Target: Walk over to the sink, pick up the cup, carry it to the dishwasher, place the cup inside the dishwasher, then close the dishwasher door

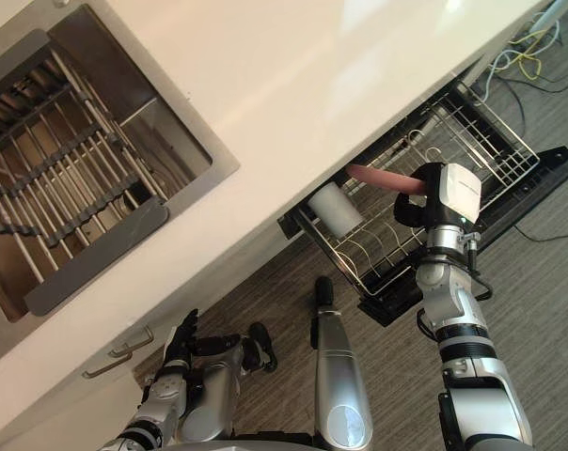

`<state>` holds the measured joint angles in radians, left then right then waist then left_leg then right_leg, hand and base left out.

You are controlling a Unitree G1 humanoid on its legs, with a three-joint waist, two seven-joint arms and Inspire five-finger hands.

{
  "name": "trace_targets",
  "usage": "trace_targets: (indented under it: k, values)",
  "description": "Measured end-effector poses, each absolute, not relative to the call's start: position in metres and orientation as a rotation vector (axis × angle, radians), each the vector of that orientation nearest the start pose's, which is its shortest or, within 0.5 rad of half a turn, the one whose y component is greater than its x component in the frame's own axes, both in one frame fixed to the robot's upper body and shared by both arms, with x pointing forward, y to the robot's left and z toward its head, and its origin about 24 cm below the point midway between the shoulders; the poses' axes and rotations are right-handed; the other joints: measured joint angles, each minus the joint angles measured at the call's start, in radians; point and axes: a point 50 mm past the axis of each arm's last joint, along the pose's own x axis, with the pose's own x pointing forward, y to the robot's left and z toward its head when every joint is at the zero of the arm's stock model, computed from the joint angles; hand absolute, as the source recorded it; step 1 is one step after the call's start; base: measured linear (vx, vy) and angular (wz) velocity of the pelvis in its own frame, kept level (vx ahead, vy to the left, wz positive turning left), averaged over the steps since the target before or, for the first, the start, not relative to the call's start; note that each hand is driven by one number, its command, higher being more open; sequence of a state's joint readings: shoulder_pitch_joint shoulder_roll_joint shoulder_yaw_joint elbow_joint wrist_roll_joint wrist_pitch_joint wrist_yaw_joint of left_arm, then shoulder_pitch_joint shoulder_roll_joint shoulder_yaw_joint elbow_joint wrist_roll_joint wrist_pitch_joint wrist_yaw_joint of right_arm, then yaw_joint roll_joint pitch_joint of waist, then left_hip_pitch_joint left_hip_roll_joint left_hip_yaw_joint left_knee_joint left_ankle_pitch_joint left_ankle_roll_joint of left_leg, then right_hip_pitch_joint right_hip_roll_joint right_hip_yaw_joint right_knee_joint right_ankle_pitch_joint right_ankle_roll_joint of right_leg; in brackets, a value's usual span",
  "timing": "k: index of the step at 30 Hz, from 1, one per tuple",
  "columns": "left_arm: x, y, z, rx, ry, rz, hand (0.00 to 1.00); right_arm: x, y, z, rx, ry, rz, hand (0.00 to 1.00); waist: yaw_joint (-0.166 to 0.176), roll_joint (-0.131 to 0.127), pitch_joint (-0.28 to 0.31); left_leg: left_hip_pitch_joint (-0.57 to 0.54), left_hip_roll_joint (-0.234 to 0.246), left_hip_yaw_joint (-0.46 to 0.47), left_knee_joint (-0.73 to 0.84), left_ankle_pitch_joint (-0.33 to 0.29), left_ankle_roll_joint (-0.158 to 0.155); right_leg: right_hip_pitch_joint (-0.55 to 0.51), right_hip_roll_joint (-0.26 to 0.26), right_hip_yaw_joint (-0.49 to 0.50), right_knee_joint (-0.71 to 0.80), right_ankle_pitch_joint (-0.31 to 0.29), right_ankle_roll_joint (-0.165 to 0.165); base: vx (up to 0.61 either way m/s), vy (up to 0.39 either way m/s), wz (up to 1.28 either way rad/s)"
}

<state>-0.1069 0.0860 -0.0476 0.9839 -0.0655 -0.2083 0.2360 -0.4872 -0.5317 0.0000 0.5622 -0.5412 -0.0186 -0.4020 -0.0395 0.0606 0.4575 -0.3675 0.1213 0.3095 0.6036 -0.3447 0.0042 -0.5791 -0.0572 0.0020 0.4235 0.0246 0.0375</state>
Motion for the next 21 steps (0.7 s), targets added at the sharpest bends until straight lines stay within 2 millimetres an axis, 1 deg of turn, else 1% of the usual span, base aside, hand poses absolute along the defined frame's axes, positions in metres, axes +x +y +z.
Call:
trace_targets:
  k: [7, 11, 15, 21]
  values:
    - [0.198, 0.178, -0.114, 0.115, 0.653, 0.236, 1.0, 0.341, -0.286, 0.125, -1.061, -0.123, -0.531, 0.0, 0.014, 0.001, 0.001, -0.017, 0.0, -0.003, 0.002, 0.0, 0.0, -0.02, -0.007, -0.003, 0.013, -0.005, -0.002, 0.0, -0.002, 0.0]
    - [0.2, 0.178, -0.113, 0.113, 0.648, 0.235, 1.0, 0.344, -0.286, 0.132, -1.057, -0.134, -0.563, 0.0, 0.017, 0.001, 0.001, -0.029, 0.0, -0.003, 0.002, 0.001, 0.0, -0.032, -0.007, -0.004, 0.014, -0.005, -0.003, 0.04, -0.017, 0.01]
    - [0.203, 0.176, -0.112, 0.111, 0.644, 0.233, 1.0, 0.346, -0.288, 0.133, -1.057, -0.123, -0.58, 0.0, 0.026, 0.001, 0.001, -0.033, 0.002, -0.004, 0.002, 0.001, -0.001, -0.034, -0.007, -0.007, 0.014, -0.005, -0.003, 0.04, -0.003, 0.01]
    - [0.205, 0.176, -0.111, 0.098, 0.637, 0.244, 1.0, 0.349, -0.288, 0.139, -1.05, -0.133, -0.6, 0.0, 0.034, 0.001, 0.001, -0.045, 0.001, -0.004, 0.001, 0.001, -0.001, -0.046, -0.011, -0.01, 0.014, -0.005, -0.003, 0.01, 0.002, 0.0]
